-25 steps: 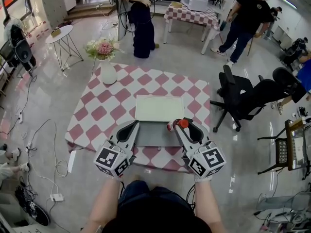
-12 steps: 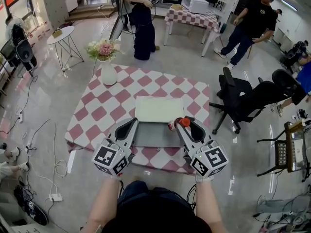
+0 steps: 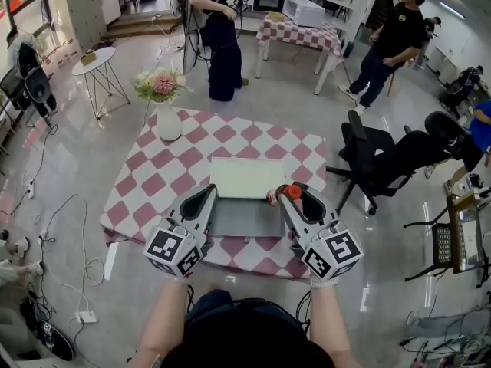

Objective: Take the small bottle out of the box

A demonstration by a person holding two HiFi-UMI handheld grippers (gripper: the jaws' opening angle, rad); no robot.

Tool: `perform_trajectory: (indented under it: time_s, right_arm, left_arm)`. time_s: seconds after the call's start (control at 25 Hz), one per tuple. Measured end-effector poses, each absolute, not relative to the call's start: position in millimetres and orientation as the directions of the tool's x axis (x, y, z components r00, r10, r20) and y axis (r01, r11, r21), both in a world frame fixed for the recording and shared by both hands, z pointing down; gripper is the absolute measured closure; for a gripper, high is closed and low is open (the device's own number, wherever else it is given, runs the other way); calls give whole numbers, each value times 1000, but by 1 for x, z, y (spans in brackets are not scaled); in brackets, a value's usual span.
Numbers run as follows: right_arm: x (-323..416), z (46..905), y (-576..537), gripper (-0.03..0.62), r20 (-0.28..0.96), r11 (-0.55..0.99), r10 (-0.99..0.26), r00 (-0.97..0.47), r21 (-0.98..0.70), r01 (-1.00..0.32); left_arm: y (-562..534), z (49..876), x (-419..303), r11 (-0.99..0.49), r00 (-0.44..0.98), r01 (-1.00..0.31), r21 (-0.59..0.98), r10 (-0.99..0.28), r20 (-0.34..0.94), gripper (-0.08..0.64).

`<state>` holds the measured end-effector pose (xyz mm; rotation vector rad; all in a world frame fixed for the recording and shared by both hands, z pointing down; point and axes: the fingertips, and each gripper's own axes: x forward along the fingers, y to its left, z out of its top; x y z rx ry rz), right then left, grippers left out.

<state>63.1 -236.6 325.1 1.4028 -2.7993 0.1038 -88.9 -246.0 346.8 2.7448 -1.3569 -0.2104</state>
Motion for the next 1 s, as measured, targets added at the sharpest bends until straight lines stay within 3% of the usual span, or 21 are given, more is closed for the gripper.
perform_trajectory:
  time_s: [1.0]
  right_arm:
    - [74, 304, -250, 445, -1, 603, -798, -603, -39, -797]
  left_arm:
    - [-265, 326, -80, -616, 604, -782, 95, -787, -124, 552]
